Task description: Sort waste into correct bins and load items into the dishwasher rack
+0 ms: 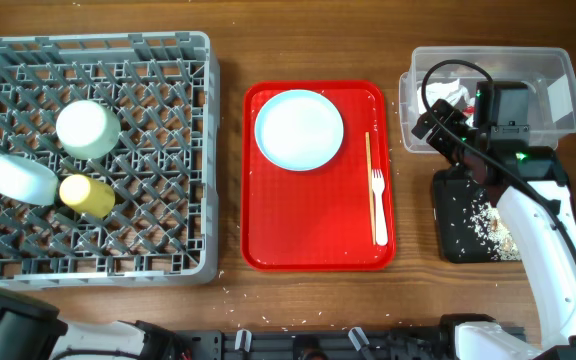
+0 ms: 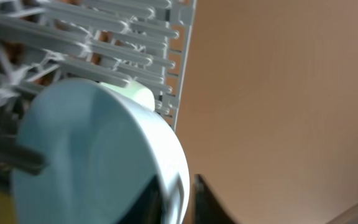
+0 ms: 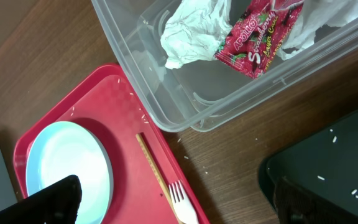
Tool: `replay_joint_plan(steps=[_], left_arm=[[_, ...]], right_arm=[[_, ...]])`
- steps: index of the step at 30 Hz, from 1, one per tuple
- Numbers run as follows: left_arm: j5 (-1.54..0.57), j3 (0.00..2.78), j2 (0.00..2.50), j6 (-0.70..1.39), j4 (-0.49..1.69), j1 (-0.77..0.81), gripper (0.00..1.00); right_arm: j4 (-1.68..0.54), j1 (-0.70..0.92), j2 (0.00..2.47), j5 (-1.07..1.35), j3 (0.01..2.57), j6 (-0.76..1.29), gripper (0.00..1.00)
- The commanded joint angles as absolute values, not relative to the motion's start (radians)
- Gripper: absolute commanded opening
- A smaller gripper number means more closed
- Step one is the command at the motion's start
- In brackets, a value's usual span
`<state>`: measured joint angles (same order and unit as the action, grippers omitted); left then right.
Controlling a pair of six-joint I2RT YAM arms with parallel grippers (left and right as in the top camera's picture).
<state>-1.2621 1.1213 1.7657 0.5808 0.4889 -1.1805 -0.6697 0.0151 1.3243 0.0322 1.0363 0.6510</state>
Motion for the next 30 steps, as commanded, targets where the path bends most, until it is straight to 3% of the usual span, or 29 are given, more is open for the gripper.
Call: replay_joint_plan(steps=[1,4,6,7,11,15,16,17,18,19,22,24,26,30], left_arm=[[-1.256,1.120,1.771,0.561,0.513,-1.198,0.29],[-1.282,1.121,1.750,0.562,0.505,-1.198,0.38],[-1.274,1.121,1.718,0.562,0.508,-1.198,0.57],[-1.217,1.121,1.692,0.562,0.541,-1.198,0.62],[-0.897,1.121,1.542,0.554,0.709,-1.198,0.63],[-0.842,1.121,1.372,0.554,0.774,-1.198,0.61],[-0.842,1.121,1.333,0.554,0.783,-1.198,0.60],[-0.838,1.121,1.295,0.555,0.780,-1.190,0.45],[-0.834,1.121,1.282,0.555,0.768,-1.179,0.16],[-0.806,1.121,1.281,0.555,0.754,-1.159,0.04],[-0.589,1.120,1.340,0.559,0.685,-1.019,0.04],[-0.547,1.120,1.404,0.558,0.637,-0.931,0.08],[-0.522,1.120,1.503,0.559,0.558,-0.856,0.04],[-0.324,1.120,1.567,0.611,0.607,-0.855,0.04]], right_arm=[[-0.667,0.012,1.330,0.023,1.036,0.658,1.00],[-0.667,0.012,1.330,0.023,1.036,0.658,1.00],[-0.667,0.012,1.330,0.023,1.036,0.658,0.99],[-0.667,0.012,1.330,0.023,1.036,0.658,1.00],[-0.667,0.012,1.330,0.023,1.036,0.658,1.00],[-0.667,0.012,1.330,0.023,1.036,0.658,0.99],[-0.667,0.012,1.330,0.023,1.036,0.658,1.00],[-0.667,0.012,1.330,0.023,1.036,0.658,1.00],[-0.667,0.012,1.330,0.023,1.036,0.658,1.00],[-0.667,0.012,1.330,0.023,1.036,0.658,1.00],[-0.667,0.012,1.330,0.023,1.036,0.658,1.00],[-0.667,0.012,1.330,0.023,1.036,0.658,1.00],[-0.667,0.012,1.330,0.023,1.036,0.658,1.00],[-0.667,0.012,1.330,0.023,1.036,0.657,1.00]])
